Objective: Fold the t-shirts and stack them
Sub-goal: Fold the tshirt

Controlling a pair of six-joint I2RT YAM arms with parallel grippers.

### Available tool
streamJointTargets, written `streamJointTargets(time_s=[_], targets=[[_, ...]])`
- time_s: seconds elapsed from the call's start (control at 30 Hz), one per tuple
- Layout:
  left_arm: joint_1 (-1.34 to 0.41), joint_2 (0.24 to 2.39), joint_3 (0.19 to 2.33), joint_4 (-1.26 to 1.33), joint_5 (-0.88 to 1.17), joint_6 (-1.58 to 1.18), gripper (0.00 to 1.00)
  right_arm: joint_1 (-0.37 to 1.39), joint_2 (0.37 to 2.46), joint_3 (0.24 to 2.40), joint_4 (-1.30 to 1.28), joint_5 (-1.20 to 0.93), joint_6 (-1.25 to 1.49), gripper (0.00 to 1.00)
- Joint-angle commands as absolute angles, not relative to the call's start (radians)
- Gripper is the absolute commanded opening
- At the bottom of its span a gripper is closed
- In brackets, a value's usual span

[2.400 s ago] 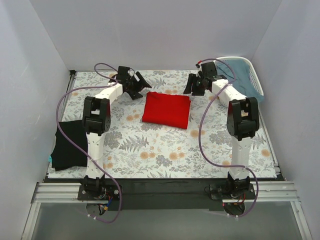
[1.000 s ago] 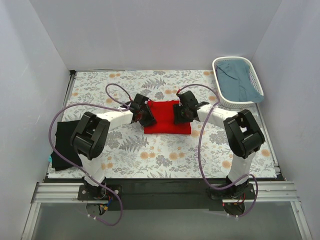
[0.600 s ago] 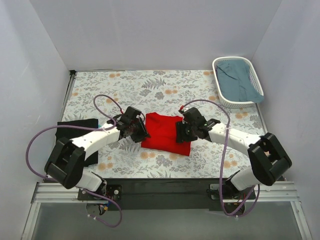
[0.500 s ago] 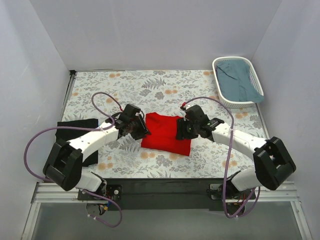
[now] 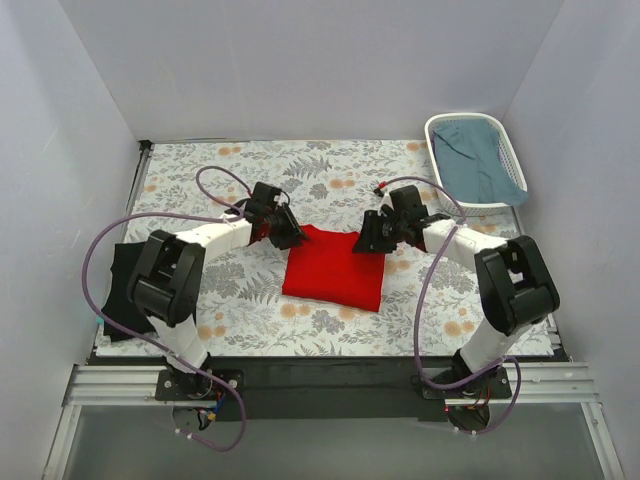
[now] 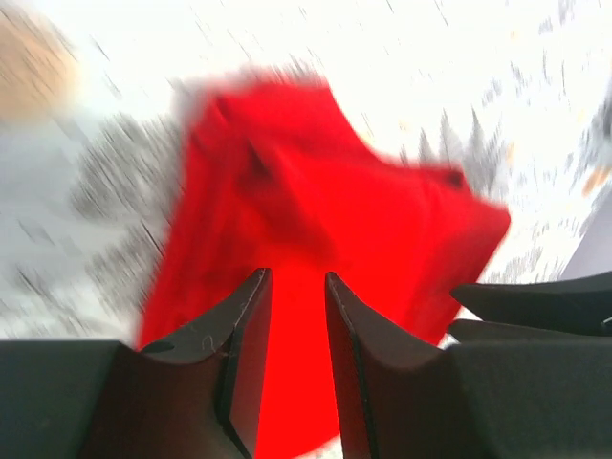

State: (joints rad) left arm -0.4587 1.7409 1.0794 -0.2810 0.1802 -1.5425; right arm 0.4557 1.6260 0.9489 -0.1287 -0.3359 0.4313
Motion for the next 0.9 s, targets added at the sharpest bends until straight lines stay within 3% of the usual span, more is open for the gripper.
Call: streamJointTargets(time_s=[0.0,0.23,0.43,0.53,0.73,0.87], targets=[[-0.375,1.814,1.123,-0.147,0.267,-1.523,0.27,0.37,1.721,1.014,-0.009,-0.492,0.451,0.46],[-0.304,1.997,1.213,-0.113,0.351,-1.529,0.25,0.276,1.899,1.037,0.071,-0.615,0.503,0.44],[-0.299,2.028,1.23,-0.141,0.35,-1.566,0.25,0.249,1.948,1.0,0.11,-0.64,0.549,0.43],[-0.284,2.003,1.252,-0.175,0.33,-1.559,0.27,0.233,1.942,0.993,0.107,-0.638,0.552,0.43],[-0.255,1.876,1.284,-0.294,0.278,-1.491,0.47,0.219,1.858,0.971,0.052,-0.536,0.54,0.43],[-0.262,1.764,1.211,-0.311,0.342,-1.457,0.43,0.219,1.796,0.976,0.012,-0.486,0.525,0.44]])
